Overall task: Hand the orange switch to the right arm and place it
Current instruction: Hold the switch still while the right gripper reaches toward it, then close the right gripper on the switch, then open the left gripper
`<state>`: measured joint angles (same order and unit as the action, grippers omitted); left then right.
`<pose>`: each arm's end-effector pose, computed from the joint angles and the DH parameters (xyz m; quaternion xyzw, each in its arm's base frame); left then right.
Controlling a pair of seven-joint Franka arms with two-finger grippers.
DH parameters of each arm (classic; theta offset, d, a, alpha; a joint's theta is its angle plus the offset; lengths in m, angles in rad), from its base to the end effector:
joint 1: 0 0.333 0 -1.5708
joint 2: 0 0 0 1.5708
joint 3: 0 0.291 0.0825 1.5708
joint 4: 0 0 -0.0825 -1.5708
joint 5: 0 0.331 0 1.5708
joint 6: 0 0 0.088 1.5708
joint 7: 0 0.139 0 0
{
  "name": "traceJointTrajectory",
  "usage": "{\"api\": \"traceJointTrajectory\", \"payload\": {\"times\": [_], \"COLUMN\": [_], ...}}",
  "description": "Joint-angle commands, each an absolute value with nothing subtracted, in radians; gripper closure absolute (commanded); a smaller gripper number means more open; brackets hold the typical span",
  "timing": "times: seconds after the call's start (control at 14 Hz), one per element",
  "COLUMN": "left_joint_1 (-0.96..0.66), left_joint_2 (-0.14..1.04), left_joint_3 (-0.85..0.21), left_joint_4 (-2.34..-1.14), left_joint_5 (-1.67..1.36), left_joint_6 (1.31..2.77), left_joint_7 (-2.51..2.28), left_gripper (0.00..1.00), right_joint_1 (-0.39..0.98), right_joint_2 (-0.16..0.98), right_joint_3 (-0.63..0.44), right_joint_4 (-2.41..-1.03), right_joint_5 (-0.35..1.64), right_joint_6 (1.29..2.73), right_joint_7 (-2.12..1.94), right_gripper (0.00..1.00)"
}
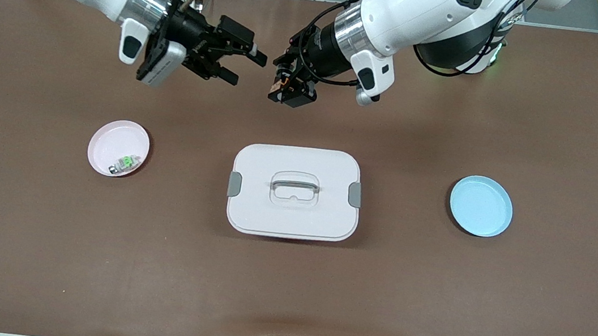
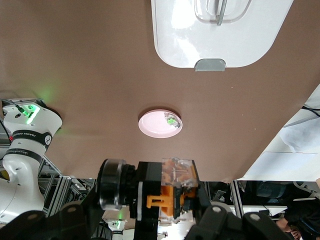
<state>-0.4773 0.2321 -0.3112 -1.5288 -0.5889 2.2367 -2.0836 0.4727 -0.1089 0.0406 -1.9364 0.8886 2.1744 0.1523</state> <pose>0.4363 -0.4537 0.5499 0.6536 0.6582 -0.2631 0.2651 0.4346 0.3034 0.5490 -0.9079 0.0163 -0.0207 0.4184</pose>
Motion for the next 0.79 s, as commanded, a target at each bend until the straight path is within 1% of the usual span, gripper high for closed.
{"api": "traceJointTrajectory", "payload": {"times": [0.0,0.21,0.57,0.71], "left_joint_1": [-0.485,-0.486,-0.486,-0.486], "left_joint_2": [0.238,0.238,0.238,0.238], "left_joint_3": [-0.308,-0.308,-0.308,-0.308], "left_joint_4": [-1.509,-1.509,-1.509,-1.509], "left_joint_5": [-0.563,-0.563,-0.563,-0.563], "left_joint_6": [2.244,2.244,2.244,2.244], "left_joint_7": [-2.103,-2.103,-2.103,-2.103], "left_gripper": [0.82,0.82,0.82,0.82], "right_joint_1": [0.503,0.505,0.555,0.561], "right_joint_2": [-0.057,-0.029,0.008,0.017], "right_joint_3": [0.028,0.028,0.028,0.028], "right_joint_4": [-1.864,-1.842,-1.842,-1.832], "right_joint_5": [0.876,0.876,0.877,0.877], "right_joint_6": [2.174,2.184,2.282,2.290], "right_joint_7": [0.195,0.202,0.224,0.222], "right_gripper": [0.00,0.00,0.00,0.00]}}
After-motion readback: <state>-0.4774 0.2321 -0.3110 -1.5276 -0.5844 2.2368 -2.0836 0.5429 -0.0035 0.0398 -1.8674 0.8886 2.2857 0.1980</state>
